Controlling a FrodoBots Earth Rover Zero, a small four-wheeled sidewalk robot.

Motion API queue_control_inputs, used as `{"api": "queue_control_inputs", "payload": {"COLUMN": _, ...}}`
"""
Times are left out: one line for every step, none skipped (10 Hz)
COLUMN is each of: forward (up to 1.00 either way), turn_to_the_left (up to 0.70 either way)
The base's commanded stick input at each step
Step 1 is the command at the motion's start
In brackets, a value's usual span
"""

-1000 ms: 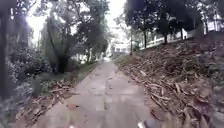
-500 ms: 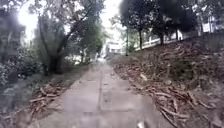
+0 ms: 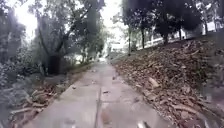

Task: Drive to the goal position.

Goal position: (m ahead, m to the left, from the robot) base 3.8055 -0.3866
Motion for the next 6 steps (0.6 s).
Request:
{"api": "queue_control_inputs", "payload": {"forward": 1.0, "turn_to_the_left": 0.0}}
{"api": "queue_control_inputs", "payload": {"forward": 1.0, "turn_to_the_left": 0.0}}
{"api": "queue_control_inputs", "payload": {"forward": 1.0, "turn_to_the_left": 0.0}}
{"api": "queue_control_inputs", "payload": {"forward": 1.0, "turn_to_the_left": 0.0}}
{"api": "queue_control_inputs", "payload": {"forward": 1.0, "turn_to_the_left": 0.0}}
{"api": "queue_control_inputs", "payload": {"forward": 1.0, "turn_to_the_left": 0.0}}
